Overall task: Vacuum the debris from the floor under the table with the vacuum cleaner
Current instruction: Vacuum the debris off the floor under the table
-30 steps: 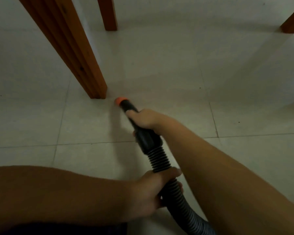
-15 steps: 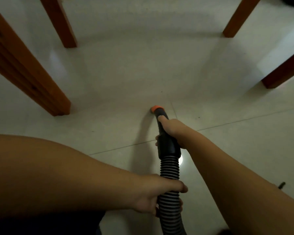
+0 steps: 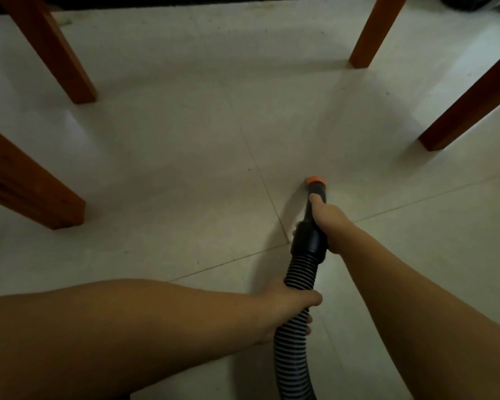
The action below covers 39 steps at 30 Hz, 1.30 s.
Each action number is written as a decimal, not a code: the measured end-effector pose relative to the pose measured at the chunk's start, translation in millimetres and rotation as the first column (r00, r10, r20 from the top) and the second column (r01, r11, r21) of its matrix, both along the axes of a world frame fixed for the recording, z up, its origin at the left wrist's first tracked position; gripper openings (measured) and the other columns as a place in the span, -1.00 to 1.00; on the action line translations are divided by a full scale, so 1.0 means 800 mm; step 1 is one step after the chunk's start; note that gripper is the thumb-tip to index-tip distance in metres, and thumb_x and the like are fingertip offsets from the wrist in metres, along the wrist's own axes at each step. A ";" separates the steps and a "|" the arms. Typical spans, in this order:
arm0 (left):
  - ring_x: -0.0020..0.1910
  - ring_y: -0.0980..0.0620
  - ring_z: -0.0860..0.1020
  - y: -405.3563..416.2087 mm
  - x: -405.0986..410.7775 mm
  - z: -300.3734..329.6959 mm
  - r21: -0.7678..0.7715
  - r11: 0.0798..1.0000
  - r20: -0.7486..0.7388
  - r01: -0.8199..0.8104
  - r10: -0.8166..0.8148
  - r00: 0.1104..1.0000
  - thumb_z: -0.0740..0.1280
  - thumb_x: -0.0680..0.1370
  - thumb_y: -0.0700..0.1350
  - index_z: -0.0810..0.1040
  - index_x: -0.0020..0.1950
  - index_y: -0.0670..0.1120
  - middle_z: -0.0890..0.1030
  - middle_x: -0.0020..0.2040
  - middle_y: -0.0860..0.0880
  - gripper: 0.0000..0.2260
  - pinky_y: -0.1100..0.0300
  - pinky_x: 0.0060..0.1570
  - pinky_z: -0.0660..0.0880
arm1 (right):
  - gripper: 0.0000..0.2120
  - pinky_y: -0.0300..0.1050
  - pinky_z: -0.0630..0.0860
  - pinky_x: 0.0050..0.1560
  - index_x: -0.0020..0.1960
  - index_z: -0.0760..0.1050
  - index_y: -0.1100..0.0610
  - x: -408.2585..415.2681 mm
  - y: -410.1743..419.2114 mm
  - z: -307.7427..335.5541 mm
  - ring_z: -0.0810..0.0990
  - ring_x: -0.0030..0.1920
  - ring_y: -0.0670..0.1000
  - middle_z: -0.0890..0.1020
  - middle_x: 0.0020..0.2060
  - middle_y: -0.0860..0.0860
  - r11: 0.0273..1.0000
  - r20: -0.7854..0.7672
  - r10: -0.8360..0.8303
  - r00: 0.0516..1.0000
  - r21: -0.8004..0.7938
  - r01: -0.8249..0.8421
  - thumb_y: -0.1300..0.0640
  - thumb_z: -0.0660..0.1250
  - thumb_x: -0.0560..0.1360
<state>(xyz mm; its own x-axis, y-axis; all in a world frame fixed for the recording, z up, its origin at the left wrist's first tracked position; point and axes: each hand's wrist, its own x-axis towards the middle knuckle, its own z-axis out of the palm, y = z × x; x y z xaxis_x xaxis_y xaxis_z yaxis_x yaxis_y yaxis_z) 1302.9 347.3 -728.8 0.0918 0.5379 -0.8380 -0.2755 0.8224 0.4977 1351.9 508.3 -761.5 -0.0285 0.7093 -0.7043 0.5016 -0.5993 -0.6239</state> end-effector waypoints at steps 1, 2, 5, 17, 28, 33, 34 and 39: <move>-0.39 0.04 0.50 -0.003 -0.003 -0.003 -0.021 0.999 0.002 -0.033 0.033 0.999 0.37 0.49 -0.18 0.41 -0.01 -0.15 0.49 -0.26 -0.10 -0.84 0.28 -0.47 0.52 | -0.41 0.24 0.55 0.16 0.26 0.31 0.35 -0.013 -0.003 0.000 0.61 0.07 0.32 0.57 0.12 0.30 0.999 -0.014 0.046 0.999 0.001 -0.046 -0.16 0.15 0.54; -0.38 0.03 0.51 -0.007 -0.007 -0.004 -0.047 0.997 0.001 -0.066 0.066 0.998 0.37 0.49 -0.18 0.42 0.00 -0.15 0.50 -0.24 -0.11 -0.83 0.29 -0.49 0.51 | -0.45 0.24 0.55 0.15 0.22 0.32 0.33 -0.029 -0.007 0.000 0.61 0.06 0.32 0.58 0.12 0.31 0.996 -0.029 0.094 0.995 -0.001 -0.094 -0.16 0.16 0.54; -0.38 0.00 0.53 -0.016 -0.023 -0.008 -0.107 0.974 -0.001 -0.199 0.200 0.980 0.38 0.49 -0.18 0.45 -0.04 -0.14 0.53 -0.25 -0.13 -0.87 0.25 -0.48 0.53 | -0.47 0.26 0.57 0.11 0.19 0.35 0.31 -0.081 -0.019 -0.002 0.63 0.03 0.33 0.60 0.09 0.33 0.971 -0.081 0.234 0.969 -0.025 -0.237 -0.16 0.19 0.53; -0.43 -0.01 0.55 -0.007 -0.041 -0.027 -0.127 0.991 0.035 -0.033 0.038 0.999 0.38 0.49 -0.19 0.44 -0.08 -0.14 0.55 -0.36 -0.11 -0.88 0.17 -0.36 0.55 | -0.50 0.03 0.57 0.01 0.25 0.39 0.30 -0.072 -0.021 -0.001 0.59 -0.04 0.18 0.56 0.01 0.22 0.975 0.051 0.213 0.976 0.047 -0.215 -0.12 0.09 0.59; -0.44 -0.02 0.55 -0.055 0.014 -0.020 -0.231 0.926 0.205 0.298 -0.253 0.946 0.38 0.47 -0.24 0.44 -0.07 -0.21 0.54 -0.42 -0.12 -0.86 0.11 -0.24 0.55 | -0.51 0.06 0.61 0.02 0.25 0.37 0.27 0.041 -0.094 0.003 0.63 -0.08 0.17 0.59 -0.02 0.20 0.999 0.050 -0.028 0.998 -0.030 0.030 -0.14 0.11 0.59; -0.49 0.02 0.54 -0.045 0.028 -0.008 -0.131 0.930 0.149 0.342 -0.323 0.935 0.34 0.51 -0.22 0.43 -0.14 -0.22 0.54 -0.43 -0.11 -0.89 0.17 -0.37 0.54 | -0.48 0.06 0.57 0.04 0.28 0.36 0.31 0.065 -0.081 0.017 0.59 -0.04 0.21 0.55 -0.02 0.20 0.997 0.091 -0.052 0.994 -0.047 0.056 -0.13 0.09 0.60; -0.49 0.03 0.54 -0.037 0.032 -0.006 -0.104 0.931 0.124 0.349 -0.336 0.934 0.34 0.51 -0.21 0.43 -0.13 -0.22 0.53 -0.41 -0.11 -0.88 0.18 -0.38 0.54 | -0.46 0.09 0.57 0.10 0.29 0.35 0.32 0.071 -0.071 0.019 0.60 0.02 0.24 0.55 0.02 0.22 0.996 0.088 -0.070 0.994 -0.044 0.074 -0.13 0.09 0.60; -0.48 0.01 0.50 0.021 0.056 -0.003 -0.005 0.970 0.023 0.244 -0.244 0.969 0.37 0.49 -0.21 0.42 -0.10 -0.21 0.49 -0.37 -0.13 -0.85 0.22 -0.47 0.50 | -0.44 0.20 0.53 0.20 0.34 0.30 0.32 0.088 0.001 0.020 0.59 0.12 0.29 0.55 0.17 0.27 0.994 0.036 -0.105 0.994 -0.037 0.106 -0.13 0.10 0.59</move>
<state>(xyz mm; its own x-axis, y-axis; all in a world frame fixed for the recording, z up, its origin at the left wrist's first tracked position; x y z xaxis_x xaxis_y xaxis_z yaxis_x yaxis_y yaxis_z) 1347.7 364.3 -730.9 0.2381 0.4906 -0.8382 -0.0765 0.8698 0.4874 1421.9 508.7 -745.4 0.0692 0.6792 -0.7307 0.4544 -0.6735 -0.5830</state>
